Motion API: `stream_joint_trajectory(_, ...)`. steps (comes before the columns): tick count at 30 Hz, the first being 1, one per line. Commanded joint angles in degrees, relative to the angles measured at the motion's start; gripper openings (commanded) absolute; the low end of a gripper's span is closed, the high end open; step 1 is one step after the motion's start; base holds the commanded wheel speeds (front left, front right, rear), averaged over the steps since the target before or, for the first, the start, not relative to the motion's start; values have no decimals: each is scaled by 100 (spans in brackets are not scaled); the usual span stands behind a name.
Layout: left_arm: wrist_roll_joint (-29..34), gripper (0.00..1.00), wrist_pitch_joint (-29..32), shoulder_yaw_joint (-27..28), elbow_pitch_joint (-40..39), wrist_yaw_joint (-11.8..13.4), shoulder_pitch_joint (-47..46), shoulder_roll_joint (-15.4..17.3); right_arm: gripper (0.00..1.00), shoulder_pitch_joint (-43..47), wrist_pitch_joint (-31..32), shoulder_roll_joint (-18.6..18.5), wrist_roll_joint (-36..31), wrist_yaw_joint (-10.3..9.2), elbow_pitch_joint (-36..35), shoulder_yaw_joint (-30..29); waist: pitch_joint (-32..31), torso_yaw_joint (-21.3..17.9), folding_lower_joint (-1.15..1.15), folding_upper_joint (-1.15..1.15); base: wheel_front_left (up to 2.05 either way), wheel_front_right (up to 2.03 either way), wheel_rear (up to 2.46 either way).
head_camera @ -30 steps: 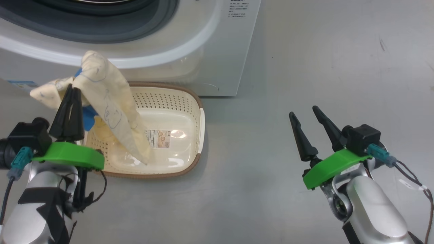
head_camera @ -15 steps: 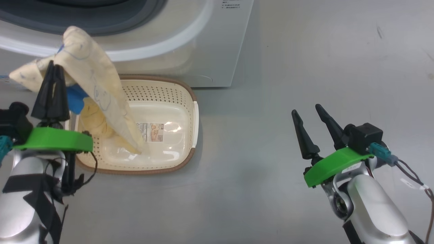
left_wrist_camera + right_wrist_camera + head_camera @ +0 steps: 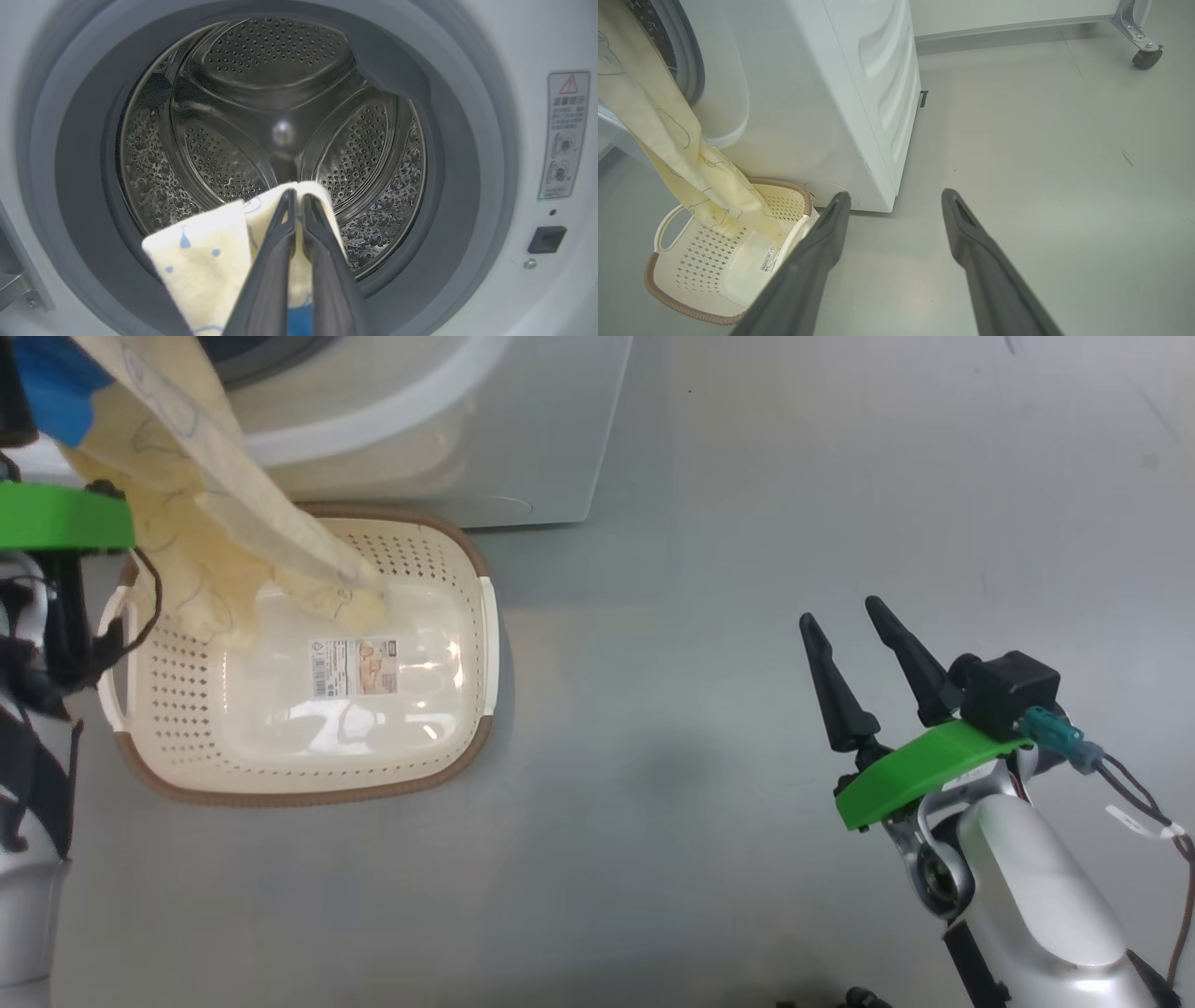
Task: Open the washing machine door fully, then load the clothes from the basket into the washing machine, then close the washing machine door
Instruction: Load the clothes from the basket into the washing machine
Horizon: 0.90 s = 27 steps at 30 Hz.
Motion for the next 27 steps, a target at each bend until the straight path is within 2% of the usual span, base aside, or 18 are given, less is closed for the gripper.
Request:
stream_joint_trajectory(1, 47, 0, -38, 156, -92, -22, -299, 301, 100, -45, -56, -3, 43, 1, -167, 94, 84, -83, -1, 0, 0, 0, 0)
stream_joint_trajectory(10, -257, 0, 104, -138, 731, -61, -2025, 643, 100, -253, -56, -3, 200, 1, -296, 221, 683, -358, -1, 0, 0, 0, 0)
stream_joint_trajectory(17, -504, 0, 273, -519, 1503, -64, -3508, 1258, 100, -376, -56, -3, 492, 1, -376, 450, 1276, -711, -1, 0, 0, 0, 0)
stream_joint_trajectory(22, -520, 0, 178, -728, 1923, -65, -4372, 1473, 100, -435, -56, -3, 664, 1, -423, 615, 1482, -873, -1, 0, 0, 0, 0)
stream_joint_trajectory(27, -428, 0, 103, -1130, 2533, -65, -4986, 1530, 100, -496, -56, -3, 815, 1, -456, 734, 1616, -1017, -1, 0, 0, 0, 0)
